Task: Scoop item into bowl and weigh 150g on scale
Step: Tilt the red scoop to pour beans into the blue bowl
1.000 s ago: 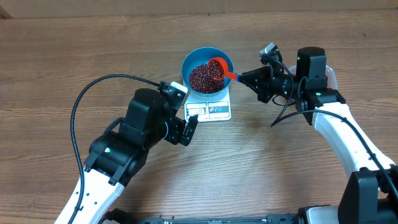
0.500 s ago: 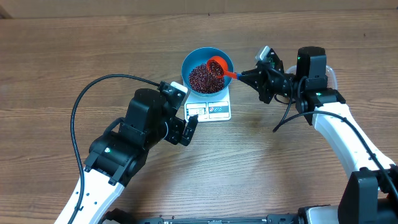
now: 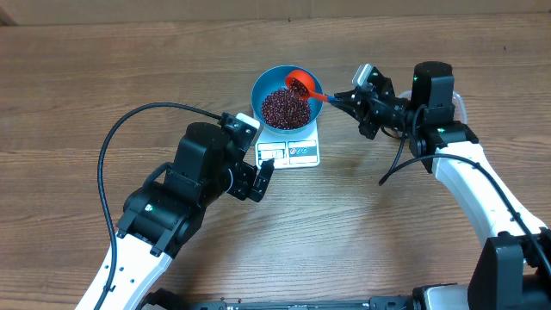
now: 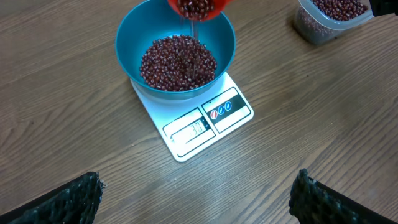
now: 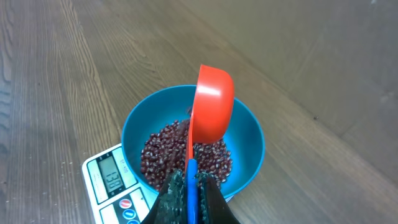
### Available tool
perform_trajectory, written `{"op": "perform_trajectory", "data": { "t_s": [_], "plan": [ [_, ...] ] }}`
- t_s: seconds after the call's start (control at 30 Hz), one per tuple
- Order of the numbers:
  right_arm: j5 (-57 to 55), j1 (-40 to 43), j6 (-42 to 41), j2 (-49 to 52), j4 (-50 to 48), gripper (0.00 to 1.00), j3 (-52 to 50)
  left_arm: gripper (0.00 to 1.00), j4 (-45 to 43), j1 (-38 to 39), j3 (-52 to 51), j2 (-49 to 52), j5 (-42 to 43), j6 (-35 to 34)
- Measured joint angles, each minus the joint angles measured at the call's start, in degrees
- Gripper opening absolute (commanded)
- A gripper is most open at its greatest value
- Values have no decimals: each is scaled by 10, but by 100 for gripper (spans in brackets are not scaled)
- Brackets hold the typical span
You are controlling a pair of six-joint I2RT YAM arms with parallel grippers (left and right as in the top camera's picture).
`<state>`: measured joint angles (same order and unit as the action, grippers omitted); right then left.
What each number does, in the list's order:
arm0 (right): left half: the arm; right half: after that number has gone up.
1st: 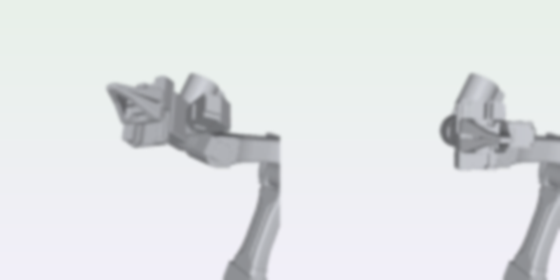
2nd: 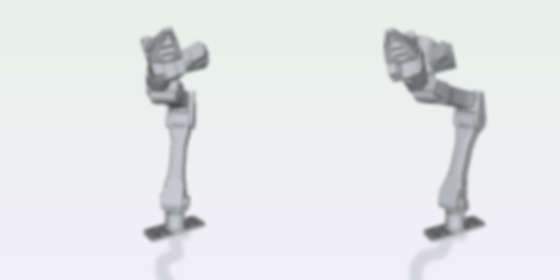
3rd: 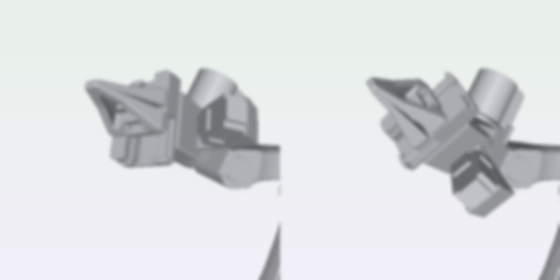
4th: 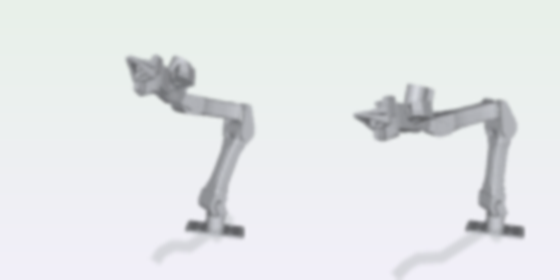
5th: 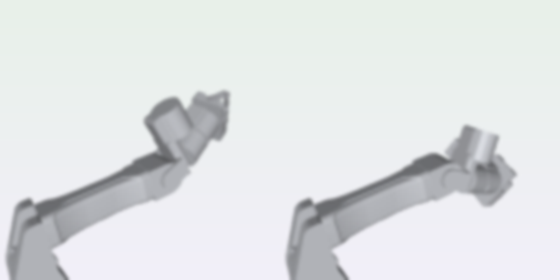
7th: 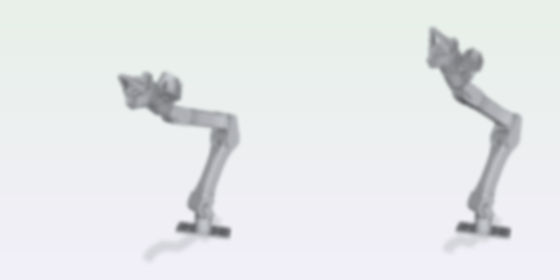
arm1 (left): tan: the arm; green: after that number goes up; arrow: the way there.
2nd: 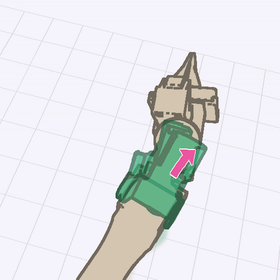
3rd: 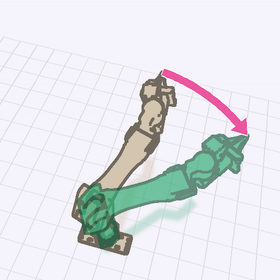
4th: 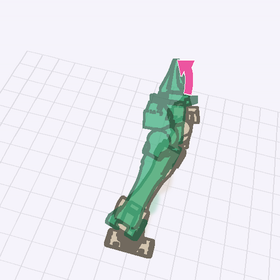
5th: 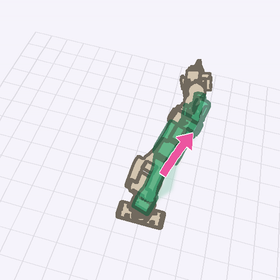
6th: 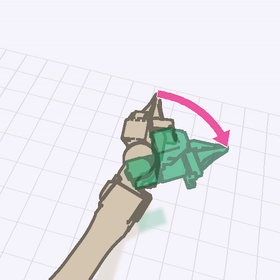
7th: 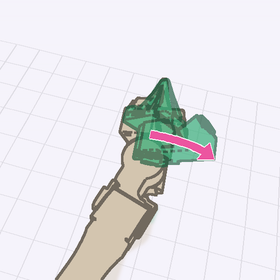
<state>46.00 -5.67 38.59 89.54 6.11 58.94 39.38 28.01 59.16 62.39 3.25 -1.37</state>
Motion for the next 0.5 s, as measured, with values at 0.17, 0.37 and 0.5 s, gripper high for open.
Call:
{"op": "perform_trajectory", "data": {
  "t_s": [0.17,0.37,0.5],
  "plan": [
    [-4,0,20,0,-9,4,0,99,0,0,0,0,0,0],
    [-7,0,39,0,-10,4,0,100,0,0,0,0,0,0],
    [-10,0,46,0,-11,4,0,100,0,0,0,0,0,0]
  ]
}}
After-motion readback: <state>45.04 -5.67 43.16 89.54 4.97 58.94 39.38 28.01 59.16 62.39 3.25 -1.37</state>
